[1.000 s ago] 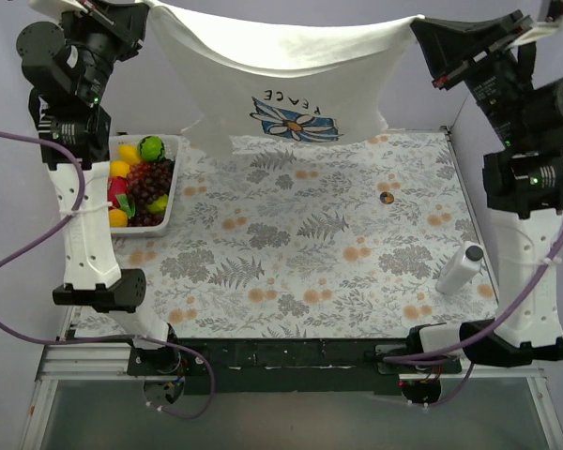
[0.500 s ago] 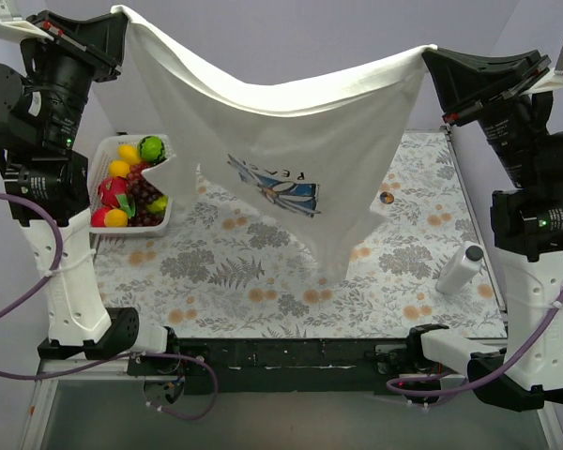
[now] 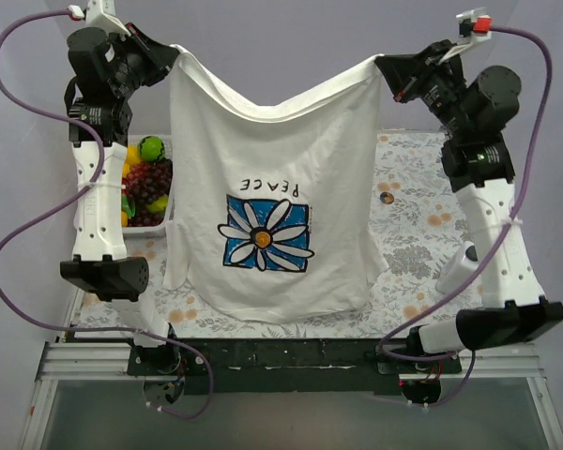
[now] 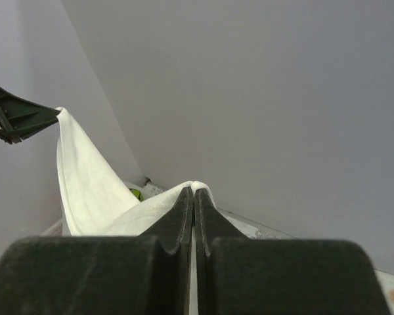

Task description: Pin the brooch onto the clothing

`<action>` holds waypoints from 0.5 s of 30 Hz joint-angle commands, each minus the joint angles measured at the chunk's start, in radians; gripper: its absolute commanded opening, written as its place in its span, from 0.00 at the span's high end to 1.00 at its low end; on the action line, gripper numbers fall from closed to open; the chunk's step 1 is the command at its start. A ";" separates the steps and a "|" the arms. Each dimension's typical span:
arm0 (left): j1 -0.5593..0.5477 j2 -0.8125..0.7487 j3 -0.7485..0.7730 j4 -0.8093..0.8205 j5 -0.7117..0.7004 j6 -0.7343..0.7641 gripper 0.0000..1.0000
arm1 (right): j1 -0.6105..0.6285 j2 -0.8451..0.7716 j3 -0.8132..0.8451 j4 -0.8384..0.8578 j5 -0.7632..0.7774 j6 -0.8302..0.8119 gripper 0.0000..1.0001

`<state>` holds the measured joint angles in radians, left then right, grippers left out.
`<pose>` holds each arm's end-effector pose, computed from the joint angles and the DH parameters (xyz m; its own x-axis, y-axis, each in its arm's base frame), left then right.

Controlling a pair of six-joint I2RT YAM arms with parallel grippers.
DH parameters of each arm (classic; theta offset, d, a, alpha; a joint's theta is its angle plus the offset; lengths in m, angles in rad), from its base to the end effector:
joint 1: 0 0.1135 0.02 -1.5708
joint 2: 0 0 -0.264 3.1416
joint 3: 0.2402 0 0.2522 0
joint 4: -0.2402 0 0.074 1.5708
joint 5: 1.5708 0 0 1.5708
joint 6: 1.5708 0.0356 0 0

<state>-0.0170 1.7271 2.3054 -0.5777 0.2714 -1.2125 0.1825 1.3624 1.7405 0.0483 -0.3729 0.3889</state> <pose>0.3415 -0.0154 0.5585 -0.2662 -0.8978 -0.3508 0.1003 0.3362 -0.9364 0.2616 0.0615 0.5623 0.1886 0.3939 -0.8996 -0.6124 0.7633 0.2058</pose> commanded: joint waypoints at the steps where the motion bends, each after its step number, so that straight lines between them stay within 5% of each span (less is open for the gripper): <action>1: 0.009 0.035 0.119 0.024 0.012 -0.022 1.00 | -0.006 0.096 0.158 0.012 0.008 0.011 0.99; 8: 0.068 0.003 0.173 0.166 0.020 -0.105 1.00 | -0.006 0.081 0.245 0.084 0.032 0.045 0.99; 15: 0.069 -0.122 0.134 0.199 0.028 -0.076 1.00 | -0.006 -0.104 0.104 0.159 0.064 0.042 0.99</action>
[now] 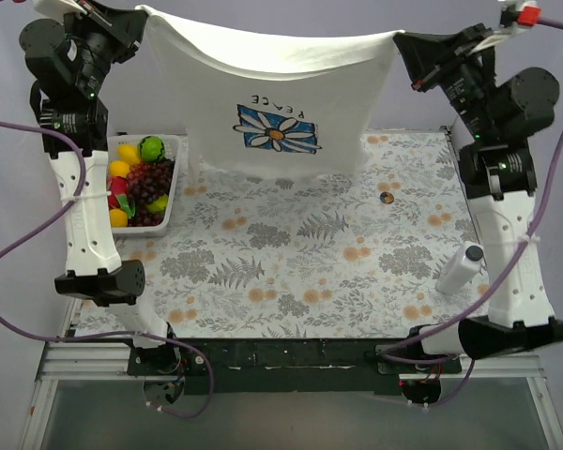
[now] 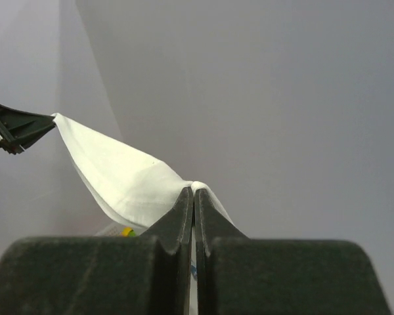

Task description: Pin the brooch onto the clothing

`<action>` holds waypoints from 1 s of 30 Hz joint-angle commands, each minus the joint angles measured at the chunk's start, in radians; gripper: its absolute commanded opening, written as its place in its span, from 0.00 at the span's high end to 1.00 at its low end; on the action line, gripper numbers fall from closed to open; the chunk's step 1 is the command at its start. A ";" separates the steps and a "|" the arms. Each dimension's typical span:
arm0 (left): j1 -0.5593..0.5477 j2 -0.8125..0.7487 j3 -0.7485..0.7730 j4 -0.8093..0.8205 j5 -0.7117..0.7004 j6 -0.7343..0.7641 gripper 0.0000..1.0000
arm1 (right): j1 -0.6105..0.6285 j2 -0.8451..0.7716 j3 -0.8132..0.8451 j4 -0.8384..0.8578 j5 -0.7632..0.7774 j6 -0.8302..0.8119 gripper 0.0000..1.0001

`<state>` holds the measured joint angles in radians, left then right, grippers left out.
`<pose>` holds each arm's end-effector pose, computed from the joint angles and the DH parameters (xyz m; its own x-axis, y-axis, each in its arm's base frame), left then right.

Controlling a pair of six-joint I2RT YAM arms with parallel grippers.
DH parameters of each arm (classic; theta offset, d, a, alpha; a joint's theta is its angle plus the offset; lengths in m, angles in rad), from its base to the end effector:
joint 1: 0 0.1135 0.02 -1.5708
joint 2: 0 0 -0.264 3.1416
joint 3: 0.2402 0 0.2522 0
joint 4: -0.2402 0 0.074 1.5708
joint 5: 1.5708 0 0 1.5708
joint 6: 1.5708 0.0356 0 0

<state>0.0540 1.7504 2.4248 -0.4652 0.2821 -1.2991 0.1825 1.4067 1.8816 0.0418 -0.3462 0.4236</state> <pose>0.3269 0.0077 0.5955 -0.1563 -0.9350 -0.3182 0.2588 0.2721 -0.9268 0.2542 0.0592 0.5924 0.2534 0.4400 -0.8615 -0.6198 0.7576 0.2046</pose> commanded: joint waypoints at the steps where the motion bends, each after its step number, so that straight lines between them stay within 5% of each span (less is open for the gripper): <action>1: -0.002 -0.160 0.001 0.083 0.019 0.018 1.00 | -0.005 -0.167 -0.061 0.167 0.041 0.004 0.99; 15: -0.022 -0.414 -0.202 0.039 0.014 0.069 1.00 | -0.005 -0.380 -0.138 0.082 0.090 -0.019 0.99; 25: -0.040 -0.398 -0.262 0.036 0.045 0.070 1.00 | -0.005 -0.385 -0.189 0.079 0.112 -0.031 0.99; 30: -0.040 -0.263 -0.244 -0.018 0.103 0.070 1.00 | -0.006 -0.328 -0.265 0.098 0.085 -0.026 0.99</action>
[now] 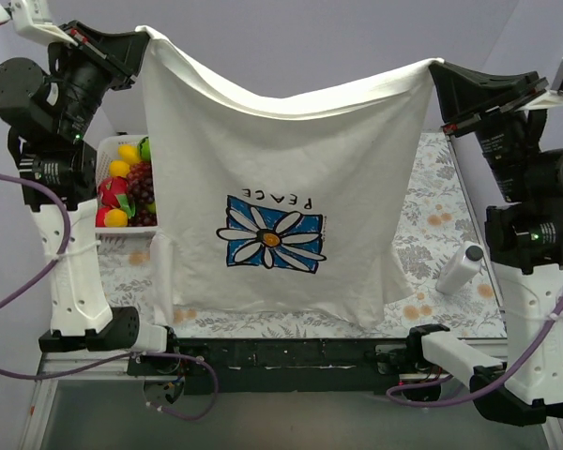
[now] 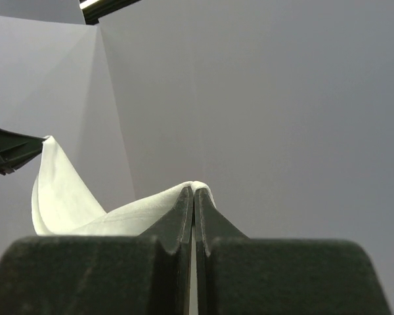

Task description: Pin the brooch onto the clothing

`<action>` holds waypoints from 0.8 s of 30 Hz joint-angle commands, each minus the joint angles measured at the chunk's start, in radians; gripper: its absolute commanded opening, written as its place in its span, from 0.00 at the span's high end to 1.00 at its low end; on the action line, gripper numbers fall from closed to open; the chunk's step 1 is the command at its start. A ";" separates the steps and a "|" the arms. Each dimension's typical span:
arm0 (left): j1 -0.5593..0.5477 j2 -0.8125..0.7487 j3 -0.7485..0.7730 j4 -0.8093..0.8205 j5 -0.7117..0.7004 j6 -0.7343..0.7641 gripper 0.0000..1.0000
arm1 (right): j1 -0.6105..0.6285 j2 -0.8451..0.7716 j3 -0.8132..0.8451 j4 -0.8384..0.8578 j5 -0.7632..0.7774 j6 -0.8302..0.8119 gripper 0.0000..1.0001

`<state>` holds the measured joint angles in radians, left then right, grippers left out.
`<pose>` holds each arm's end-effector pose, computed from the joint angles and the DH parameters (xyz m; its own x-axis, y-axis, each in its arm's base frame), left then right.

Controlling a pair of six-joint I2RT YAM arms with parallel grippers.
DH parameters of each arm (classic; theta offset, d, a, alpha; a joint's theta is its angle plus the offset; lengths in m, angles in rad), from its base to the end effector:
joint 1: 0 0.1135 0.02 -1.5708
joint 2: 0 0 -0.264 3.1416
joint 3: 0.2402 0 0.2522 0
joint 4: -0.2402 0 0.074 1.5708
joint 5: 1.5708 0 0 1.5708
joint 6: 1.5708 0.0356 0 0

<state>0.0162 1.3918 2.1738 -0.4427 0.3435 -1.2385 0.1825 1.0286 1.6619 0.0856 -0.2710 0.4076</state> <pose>0.2061 -0.0087 0.6243 -0.1772 -0.8931 -0.4136 0.4132 0.3139 -0.8548 0.1234 0.0325 0.6043 0.4467 0.4708 -0.7608 -0.5991 0.7889 0.1365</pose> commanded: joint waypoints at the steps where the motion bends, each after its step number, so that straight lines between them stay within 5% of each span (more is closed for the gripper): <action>1: -0.002 0.122 0.012 -0.059 0.052 0.008 1.00 | -0.006 0.079 -0.054 0.055 0.007 -0.012 0.99; 11: -0.001 0.377 0.158 0.033 0.017 -0.064 1.00 | -0.012 0.428 0.137 0.123 -0.048 0.031 0.99; 18: 0.047 0.518 0.306 0.202 -0.020 -0.205 1.00 | -0.054 0.778 0.583 0.206 -0.062 0.175 0.99; 24: 0.057 0.513 0.337 0.386 -0.109 -0.213 1.00 | -0.121 0.765 0.622 0.385 0.038 0.249 0.99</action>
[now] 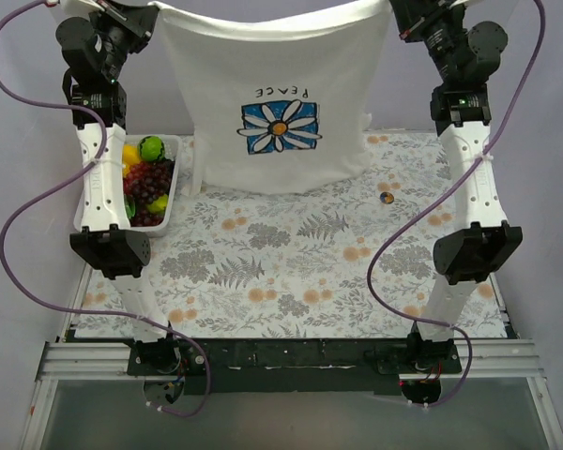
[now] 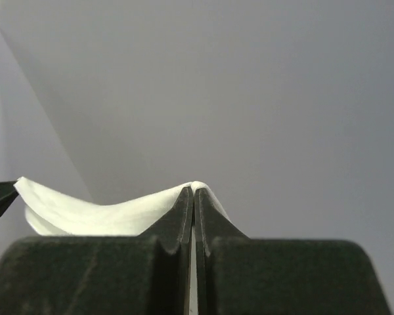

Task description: Pin the brooch onto the clothing

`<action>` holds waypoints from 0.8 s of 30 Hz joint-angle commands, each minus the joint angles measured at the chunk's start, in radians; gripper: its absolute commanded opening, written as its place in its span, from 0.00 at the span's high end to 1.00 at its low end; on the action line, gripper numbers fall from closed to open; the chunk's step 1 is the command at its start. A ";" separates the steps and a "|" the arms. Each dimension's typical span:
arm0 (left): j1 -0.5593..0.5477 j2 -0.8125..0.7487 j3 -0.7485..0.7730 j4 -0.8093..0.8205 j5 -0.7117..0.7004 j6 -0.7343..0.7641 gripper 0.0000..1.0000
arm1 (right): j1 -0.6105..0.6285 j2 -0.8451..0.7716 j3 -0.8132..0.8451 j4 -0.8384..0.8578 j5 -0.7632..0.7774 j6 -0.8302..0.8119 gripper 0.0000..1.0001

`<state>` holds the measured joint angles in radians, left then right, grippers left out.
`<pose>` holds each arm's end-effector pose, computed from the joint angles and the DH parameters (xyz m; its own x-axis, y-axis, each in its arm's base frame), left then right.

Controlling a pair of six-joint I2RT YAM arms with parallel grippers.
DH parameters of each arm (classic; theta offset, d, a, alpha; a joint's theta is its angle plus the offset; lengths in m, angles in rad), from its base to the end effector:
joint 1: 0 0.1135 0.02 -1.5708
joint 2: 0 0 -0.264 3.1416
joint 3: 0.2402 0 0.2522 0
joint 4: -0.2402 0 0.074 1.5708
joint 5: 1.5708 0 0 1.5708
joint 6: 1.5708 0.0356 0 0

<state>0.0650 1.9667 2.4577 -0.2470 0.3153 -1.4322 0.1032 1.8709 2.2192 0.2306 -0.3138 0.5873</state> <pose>0.4140 0.0159 0.5515 -0.2029 -0.9568 -0.2083 0.2717 0.1493 -0.9507 0.3949 0.0519 0.5647 0.2563 0.5564 -0.7904 -0.5971 0.7342 0.3233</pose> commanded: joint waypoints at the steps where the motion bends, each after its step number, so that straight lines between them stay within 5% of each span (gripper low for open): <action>1: 0.010 -0.068 0.052 0.207 -0.087 -0.008 1.00 | -0.051 -0.093 0.048 0.257 0.088 0.059 0.99; 7: 0.009 -0.146 -0.113 0.189 -0.070 0.067 1.00 | -0.059 -0.232 -0.228 0.297 0.047 0.022 0.99; 11: 0.010 -0.261 -0.447 0.153 -0.047 0.101 1.00 | -0.062 -0.338 -0.504 0.266 -0.027 -0.009 0.99; 18: 0.001 -0.538 -1.036 0.161 -0.024 0.127 1.00 | -0.062 -0.663 -1.232 0.251 -0.008 -0.059 0.99; 24: -0.010 -0.724 -1.333 0.082 0.011 0.105 1.00 | -0.062 -0.874 -1.501 0.022 0.010 -0.109 0.99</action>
<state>0.0612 1.3911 1.2327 -0.1280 0.2996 -1.3315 0.0460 1.1454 0.7956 0.3412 -0.3260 0.5308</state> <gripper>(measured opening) 0.023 0.028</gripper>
